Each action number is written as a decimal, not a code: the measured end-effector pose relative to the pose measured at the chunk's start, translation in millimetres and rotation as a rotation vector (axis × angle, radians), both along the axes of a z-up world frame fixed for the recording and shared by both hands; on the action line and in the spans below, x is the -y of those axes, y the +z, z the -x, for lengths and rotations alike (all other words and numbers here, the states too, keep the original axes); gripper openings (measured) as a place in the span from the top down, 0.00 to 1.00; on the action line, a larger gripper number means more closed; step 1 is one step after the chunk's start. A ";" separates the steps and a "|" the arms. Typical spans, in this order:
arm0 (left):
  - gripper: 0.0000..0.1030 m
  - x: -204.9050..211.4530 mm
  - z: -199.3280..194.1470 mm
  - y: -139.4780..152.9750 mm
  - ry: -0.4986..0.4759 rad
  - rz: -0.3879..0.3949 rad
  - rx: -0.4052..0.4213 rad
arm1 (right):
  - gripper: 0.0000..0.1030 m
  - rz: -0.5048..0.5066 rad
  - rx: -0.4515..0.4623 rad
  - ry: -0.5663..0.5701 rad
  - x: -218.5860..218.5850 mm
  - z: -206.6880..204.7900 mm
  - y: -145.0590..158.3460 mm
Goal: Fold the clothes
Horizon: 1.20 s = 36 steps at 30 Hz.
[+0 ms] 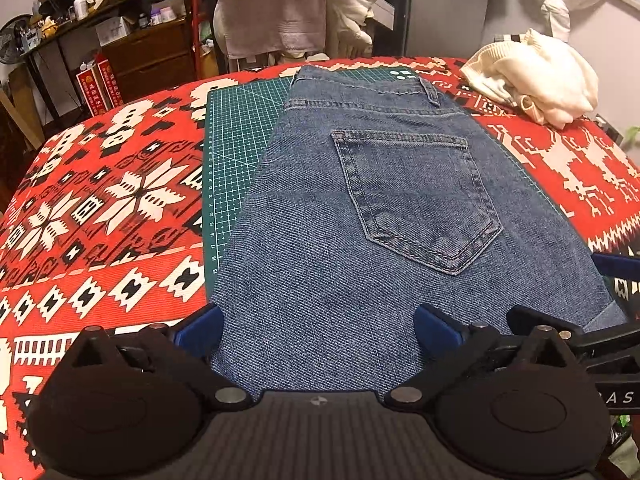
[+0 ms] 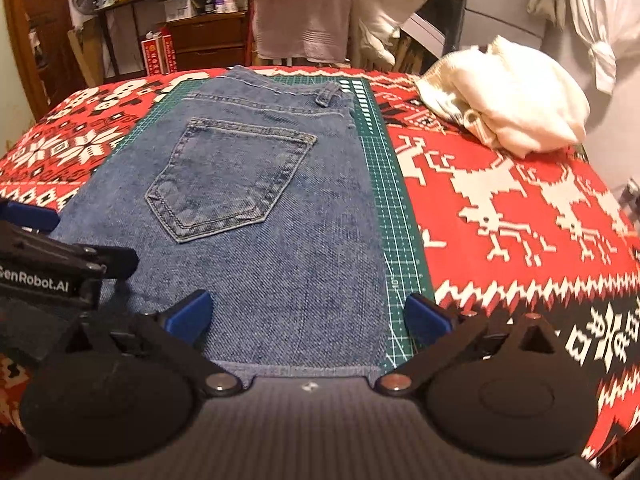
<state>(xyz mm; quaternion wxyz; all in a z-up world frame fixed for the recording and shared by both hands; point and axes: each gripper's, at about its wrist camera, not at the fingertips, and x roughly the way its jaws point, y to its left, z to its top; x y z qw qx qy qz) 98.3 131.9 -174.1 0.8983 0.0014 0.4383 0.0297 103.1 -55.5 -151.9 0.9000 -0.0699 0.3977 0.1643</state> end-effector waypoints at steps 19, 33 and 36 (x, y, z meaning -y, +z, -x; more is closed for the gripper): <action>0.00 2.5 12.1 -4.7 -0.004 -0.015 0.087 | 0.00 -0.011 0.049 0.002 2.5 8.6 -4.0; 0.20 -3.1 29.1 21.7 -0.035 -0.004 0.203 | 0.03 -0.057 0.151 0.031 14.0 16.9 33.9; 0.28 -6.6 32.0 32.5 -0.050 0.024 0.252 | 0.16 -0.087 0.163 0.058 10.9 15.5 43.4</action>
